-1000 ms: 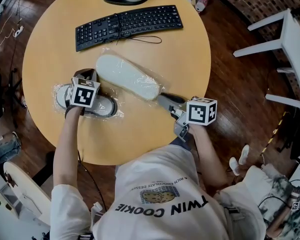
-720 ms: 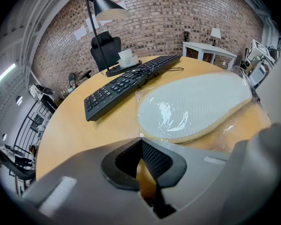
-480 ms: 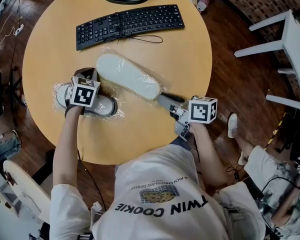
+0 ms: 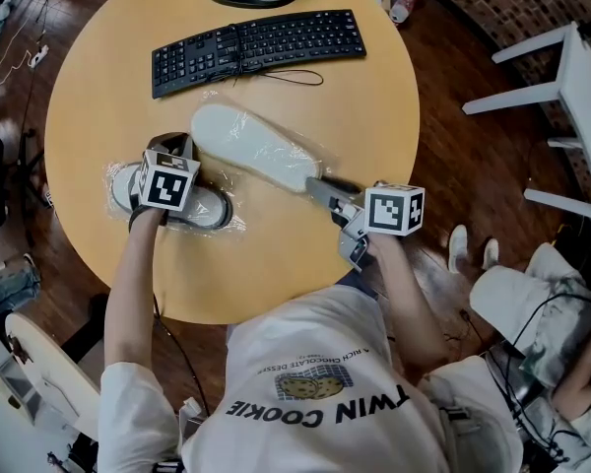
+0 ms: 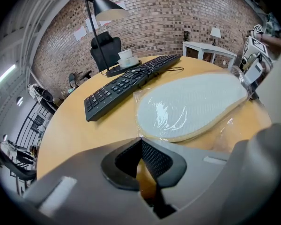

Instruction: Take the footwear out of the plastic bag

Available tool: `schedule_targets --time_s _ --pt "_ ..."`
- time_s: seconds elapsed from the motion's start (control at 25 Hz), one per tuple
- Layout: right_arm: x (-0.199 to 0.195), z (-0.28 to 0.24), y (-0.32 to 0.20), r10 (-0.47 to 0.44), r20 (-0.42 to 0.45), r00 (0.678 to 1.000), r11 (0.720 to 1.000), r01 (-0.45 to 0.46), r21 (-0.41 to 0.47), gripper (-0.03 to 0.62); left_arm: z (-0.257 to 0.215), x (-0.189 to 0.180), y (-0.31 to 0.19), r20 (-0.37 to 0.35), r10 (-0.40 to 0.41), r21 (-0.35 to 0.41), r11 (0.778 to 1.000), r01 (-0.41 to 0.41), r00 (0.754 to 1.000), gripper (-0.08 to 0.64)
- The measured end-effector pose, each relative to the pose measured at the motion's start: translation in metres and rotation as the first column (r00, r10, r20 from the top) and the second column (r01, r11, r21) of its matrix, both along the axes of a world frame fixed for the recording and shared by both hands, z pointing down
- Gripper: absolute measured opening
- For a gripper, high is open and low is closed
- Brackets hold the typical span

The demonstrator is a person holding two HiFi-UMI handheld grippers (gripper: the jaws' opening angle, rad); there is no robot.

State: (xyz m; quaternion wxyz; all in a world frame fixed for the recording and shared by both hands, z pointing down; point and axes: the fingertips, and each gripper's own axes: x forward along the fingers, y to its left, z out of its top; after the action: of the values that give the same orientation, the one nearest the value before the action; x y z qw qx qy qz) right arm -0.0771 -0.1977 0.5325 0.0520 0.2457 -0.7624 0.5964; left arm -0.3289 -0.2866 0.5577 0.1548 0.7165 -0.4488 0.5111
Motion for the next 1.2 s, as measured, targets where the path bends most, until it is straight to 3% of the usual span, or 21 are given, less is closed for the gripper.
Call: schedule_targets --time_s 0.4,0.76,1.2 --pt "-0.002 -0.009 -0.009 0.067 0.137 0.988 0.998 -0.064 -0.027 0.064 0.000 0.000 -0.004 0.029 -0.018 0.016 1.000 0.018 0.999 0.005" --pt "0.008 -0.012 0.013 0.046 0.185 0.982 0.999 -0.045 -0.007 0.064 0.001 -0.004 -0.002 0.042 -0.052 0.025 0.998 0.051 0.998 0.005" --pt "0.026 -0.007 0.049 0.067 0.213 0.975 0.996 -0.053 -0.070 0.060 0.000 0.001 -0.006 0.049 -0.086 0.032 0.996 0.084 0.995 0.005"
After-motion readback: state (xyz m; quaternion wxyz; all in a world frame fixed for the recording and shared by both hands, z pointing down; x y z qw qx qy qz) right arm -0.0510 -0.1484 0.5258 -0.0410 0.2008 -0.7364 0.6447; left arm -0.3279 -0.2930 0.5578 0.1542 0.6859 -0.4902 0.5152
